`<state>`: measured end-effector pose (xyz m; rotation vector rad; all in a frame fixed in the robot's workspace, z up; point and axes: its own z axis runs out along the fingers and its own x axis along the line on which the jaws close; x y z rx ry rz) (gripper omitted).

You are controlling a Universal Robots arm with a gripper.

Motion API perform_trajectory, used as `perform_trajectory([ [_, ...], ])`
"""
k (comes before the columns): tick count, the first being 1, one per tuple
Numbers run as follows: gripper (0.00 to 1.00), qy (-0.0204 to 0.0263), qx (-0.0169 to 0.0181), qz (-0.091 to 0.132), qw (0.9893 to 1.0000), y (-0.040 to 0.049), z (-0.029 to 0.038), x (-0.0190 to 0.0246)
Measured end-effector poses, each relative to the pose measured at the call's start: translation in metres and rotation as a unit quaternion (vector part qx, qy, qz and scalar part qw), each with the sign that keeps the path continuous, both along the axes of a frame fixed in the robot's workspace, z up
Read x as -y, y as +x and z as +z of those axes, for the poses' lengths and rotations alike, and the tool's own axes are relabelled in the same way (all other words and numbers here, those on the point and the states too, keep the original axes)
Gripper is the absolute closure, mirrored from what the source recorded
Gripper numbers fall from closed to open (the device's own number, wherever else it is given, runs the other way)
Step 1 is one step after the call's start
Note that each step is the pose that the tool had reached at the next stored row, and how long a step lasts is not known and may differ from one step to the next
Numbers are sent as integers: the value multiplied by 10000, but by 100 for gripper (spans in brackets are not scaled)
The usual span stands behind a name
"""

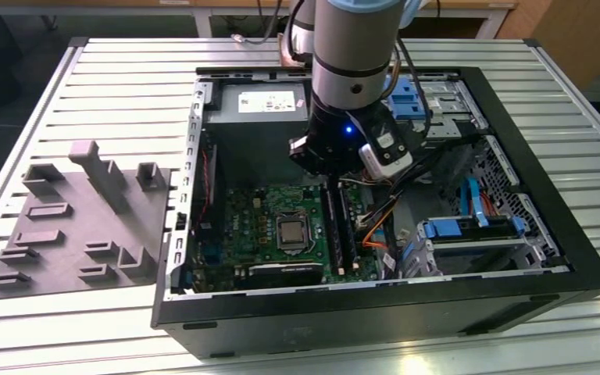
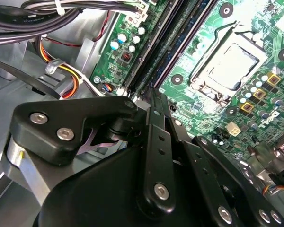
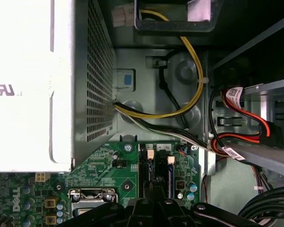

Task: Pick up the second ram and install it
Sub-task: 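Press down the second ram until it locks into place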

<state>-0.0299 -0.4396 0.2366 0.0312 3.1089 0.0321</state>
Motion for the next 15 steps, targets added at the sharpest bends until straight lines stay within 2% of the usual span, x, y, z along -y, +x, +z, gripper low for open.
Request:
perform_trajectory([
  [15,89,0,0,0,10000,0,-37,0],
])
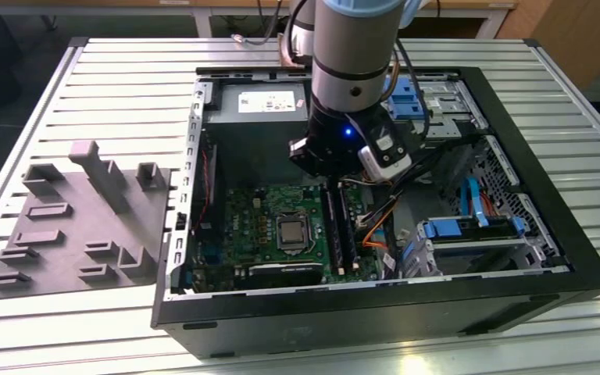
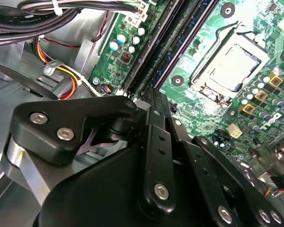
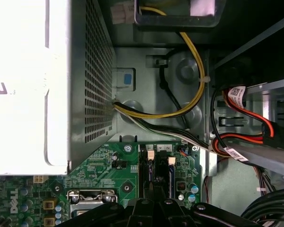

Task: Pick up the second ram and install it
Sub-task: 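Press down the second ram until it locks into place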

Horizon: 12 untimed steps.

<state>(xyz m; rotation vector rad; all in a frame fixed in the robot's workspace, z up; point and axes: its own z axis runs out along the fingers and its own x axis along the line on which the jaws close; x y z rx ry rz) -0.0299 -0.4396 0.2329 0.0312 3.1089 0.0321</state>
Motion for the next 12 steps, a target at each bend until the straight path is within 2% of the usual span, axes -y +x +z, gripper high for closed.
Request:
perform_trajectory([
  [12,89,-1,0,0,10000,0,-31,0],
])
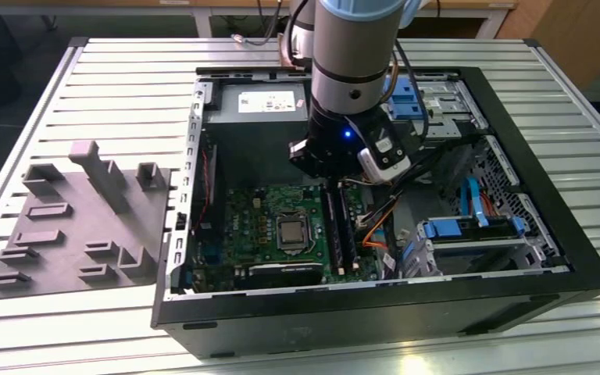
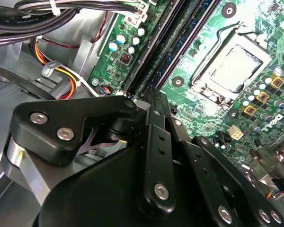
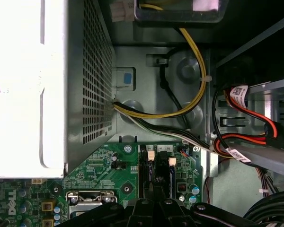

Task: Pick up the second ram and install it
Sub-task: 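Press down the second ram until it locks into place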

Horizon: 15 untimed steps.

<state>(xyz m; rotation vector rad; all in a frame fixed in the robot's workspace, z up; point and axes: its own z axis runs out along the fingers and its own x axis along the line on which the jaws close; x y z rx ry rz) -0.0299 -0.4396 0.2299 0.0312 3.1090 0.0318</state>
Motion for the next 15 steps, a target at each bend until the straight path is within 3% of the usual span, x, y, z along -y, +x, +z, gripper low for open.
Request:
perform_trajectory([
  [15,89,1,0,0,10000,0,-38,0],
])
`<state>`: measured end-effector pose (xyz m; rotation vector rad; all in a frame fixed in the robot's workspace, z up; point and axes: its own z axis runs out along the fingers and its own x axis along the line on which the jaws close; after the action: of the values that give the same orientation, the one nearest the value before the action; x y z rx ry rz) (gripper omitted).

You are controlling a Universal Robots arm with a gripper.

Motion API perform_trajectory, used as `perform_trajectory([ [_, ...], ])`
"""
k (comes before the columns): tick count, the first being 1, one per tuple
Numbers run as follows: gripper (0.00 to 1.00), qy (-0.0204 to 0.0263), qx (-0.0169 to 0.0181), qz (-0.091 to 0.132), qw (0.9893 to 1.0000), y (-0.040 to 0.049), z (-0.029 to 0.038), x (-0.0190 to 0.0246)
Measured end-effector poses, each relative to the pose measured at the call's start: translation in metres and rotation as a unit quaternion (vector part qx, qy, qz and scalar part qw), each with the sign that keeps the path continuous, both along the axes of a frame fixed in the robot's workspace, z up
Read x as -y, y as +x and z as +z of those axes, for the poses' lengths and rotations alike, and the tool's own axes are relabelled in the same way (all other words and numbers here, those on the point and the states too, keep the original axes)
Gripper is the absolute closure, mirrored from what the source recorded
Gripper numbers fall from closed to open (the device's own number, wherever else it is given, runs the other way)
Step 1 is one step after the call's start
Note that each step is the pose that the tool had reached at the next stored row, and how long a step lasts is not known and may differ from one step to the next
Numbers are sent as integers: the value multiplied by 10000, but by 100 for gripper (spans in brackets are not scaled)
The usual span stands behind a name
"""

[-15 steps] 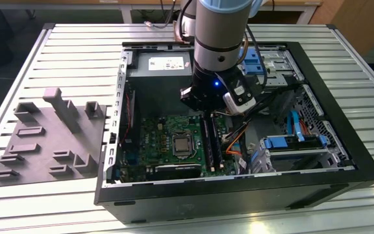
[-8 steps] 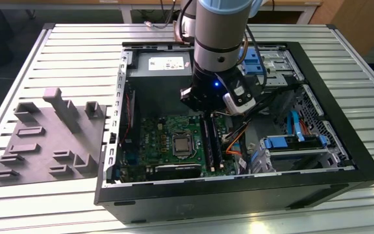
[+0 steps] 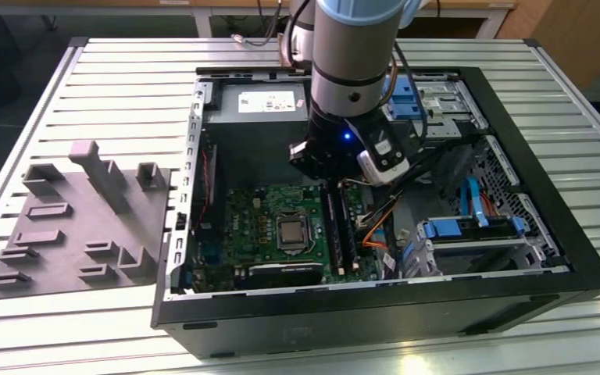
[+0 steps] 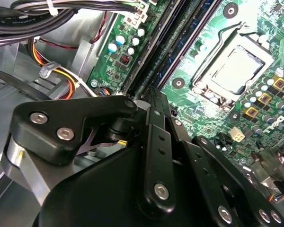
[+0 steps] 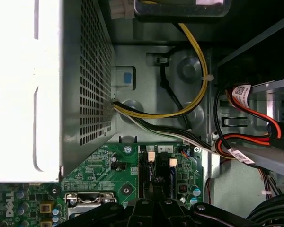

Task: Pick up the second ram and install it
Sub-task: 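Press down the second ram until it locks into place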

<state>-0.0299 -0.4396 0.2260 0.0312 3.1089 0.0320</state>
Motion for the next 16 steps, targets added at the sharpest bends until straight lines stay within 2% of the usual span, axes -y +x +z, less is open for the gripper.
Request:
perform_trajectory([
  [16,89,-1,0,0,10000,0,-49,0],
])
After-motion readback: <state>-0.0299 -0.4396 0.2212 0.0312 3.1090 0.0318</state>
